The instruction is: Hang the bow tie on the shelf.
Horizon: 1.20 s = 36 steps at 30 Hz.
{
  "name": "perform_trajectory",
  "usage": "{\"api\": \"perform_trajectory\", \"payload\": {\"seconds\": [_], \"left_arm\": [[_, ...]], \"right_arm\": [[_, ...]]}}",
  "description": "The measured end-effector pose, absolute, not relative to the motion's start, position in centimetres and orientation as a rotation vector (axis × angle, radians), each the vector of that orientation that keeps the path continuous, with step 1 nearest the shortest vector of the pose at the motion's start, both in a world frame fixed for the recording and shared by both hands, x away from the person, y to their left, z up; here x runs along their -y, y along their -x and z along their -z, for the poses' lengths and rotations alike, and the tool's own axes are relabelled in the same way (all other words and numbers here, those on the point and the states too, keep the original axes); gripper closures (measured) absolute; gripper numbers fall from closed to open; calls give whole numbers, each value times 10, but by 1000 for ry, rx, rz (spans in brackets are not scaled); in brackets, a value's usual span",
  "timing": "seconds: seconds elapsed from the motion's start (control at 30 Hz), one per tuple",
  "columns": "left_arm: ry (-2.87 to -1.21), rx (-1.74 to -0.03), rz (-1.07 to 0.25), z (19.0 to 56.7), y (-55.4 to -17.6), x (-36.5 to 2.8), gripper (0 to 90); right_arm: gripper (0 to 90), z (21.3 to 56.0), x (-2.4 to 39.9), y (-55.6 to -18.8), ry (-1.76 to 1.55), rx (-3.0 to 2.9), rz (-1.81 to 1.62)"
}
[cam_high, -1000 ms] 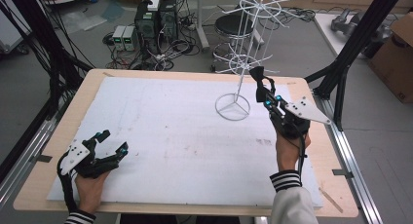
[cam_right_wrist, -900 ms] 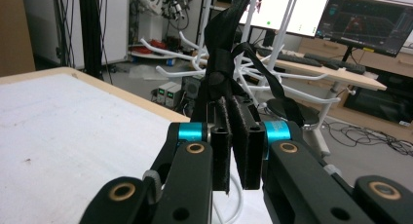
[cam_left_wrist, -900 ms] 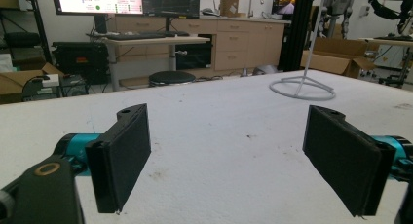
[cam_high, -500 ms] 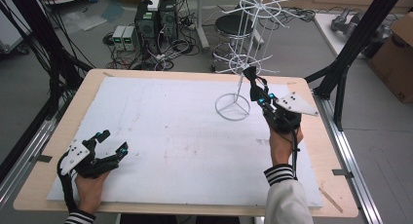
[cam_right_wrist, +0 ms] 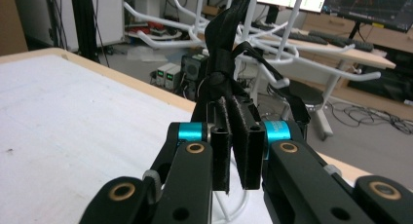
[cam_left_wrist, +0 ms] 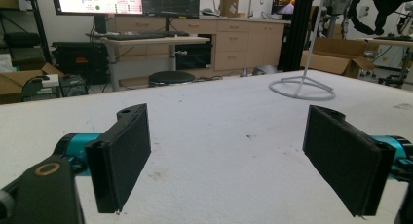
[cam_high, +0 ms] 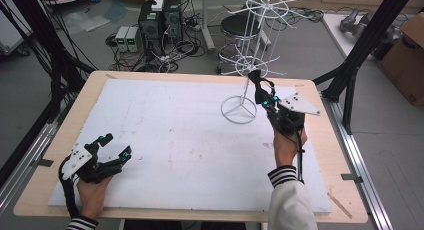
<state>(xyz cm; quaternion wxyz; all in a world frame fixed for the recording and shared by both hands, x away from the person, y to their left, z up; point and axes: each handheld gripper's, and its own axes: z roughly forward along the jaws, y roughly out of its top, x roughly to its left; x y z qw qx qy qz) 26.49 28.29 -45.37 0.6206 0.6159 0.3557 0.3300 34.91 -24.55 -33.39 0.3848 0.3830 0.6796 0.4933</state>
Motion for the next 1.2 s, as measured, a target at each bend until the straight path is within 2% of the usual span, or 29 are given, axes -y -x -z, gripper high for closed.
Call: {"api": "perform_trajectory", "payload": {"seconds": [0.37,0.43,0.5,0.53,0.57,0.6,0.73,0.93,1.03,1.2], "left_arm": [[-1415,-819,-756,454,-265,-283,179],[-1415,-818,-757,454,-265,-283,179],[-1412,-821,-755,454,-265,-283,179],[-1413,-822,-755,454,-265,-283,179],[-1415,-822,-756,454,-265,-284,179],[-1415,-822,-756,454,-265,-284,179],[-1413,-821,-757,454,-265,-283,179],[-1414,-824,-757,454,-265,-283,179],[-1415,-824,-756,454,-266,-284,179],[-1419,-816,-758,454,-265,-283,178]], "right_arm": [[823,339,246,-354,-1030,-1745,-1223],[745,339,245,-354,-1023,-1740,-1211],[624,338,244,-353,-1019,-1726,-1195],[555,338,243,-352,-1024,-1721,-1179],[391,338,243,-350,-1058,-1723,-1196],[391,338,243,-350,-1058,-1723,-1196],[120,343,243,-346,-1077,-1797,-1195],[101,354,248,-323,-1064,-1801,-1296],[9,365,249,-309,-1052,-1808,-1339],[10,389,250,-291,-1017,-1786,-1392]]}}
